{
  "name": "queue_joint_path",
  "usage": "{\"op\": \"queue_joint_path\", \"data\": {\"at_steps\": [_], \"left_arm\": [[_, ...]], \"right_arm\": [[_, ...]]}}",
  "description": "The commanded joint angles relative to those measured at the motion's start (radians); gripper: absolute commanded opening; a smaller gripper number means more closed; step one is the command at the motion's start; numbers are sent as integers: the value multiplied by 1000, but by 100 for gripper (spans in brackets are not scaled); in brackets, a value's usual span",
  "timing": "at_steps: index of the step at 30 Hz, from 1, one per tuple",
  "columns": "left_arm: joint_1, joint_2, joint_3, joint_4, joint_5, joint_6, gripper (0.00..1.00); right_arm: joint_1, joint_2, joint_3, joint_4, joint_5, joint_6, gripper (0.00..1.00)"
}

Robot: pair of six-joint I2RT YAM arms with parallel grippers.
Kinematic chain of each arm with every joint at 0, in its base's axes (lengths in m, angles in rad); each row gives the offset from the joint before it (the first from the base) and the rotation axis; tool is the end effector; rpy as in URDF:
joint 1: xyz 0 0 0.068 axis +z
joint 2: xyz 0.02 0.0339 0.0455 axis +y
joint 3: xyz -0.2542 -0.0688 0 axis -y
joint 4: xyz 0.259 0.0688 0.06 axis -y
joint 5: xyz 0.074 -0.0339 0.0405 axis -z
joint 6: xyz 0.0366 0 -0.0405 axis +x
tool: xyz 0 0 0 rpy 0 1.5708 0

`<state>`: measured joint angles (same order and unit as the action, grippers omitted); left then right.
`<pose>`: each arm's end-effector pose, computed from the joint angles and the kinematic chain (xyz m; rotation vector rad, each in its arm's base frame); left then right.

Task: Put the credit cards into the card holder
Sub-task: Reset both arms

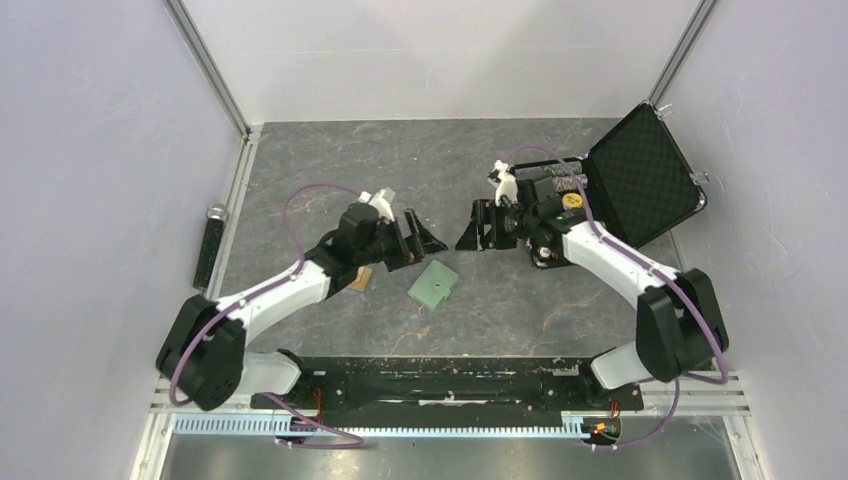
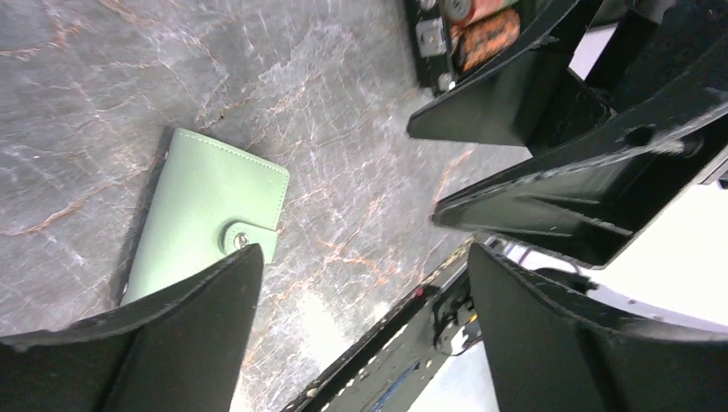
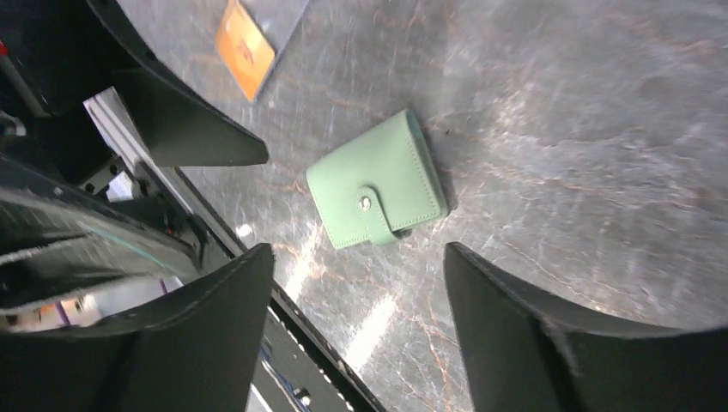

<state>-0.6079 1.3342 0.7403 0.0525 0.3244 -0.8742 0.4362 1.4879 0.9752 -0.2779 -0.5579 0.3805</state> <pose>0.2411 -0.1819 0.2094 -0.0953 2.3306 -1.1671 0.2891 0.1561 0.2174 -0.3553 2.4316 1.0400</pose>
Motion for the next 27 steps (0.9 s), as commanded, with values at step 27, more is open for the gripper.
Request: {"op": "queue_joint_path", "data": {"at_steps": [27], "left_arm": [[190,-306,-138,232,-427,179,100]], "right_arm": [[-103,-363,-124,41,480,-15,98]]}}
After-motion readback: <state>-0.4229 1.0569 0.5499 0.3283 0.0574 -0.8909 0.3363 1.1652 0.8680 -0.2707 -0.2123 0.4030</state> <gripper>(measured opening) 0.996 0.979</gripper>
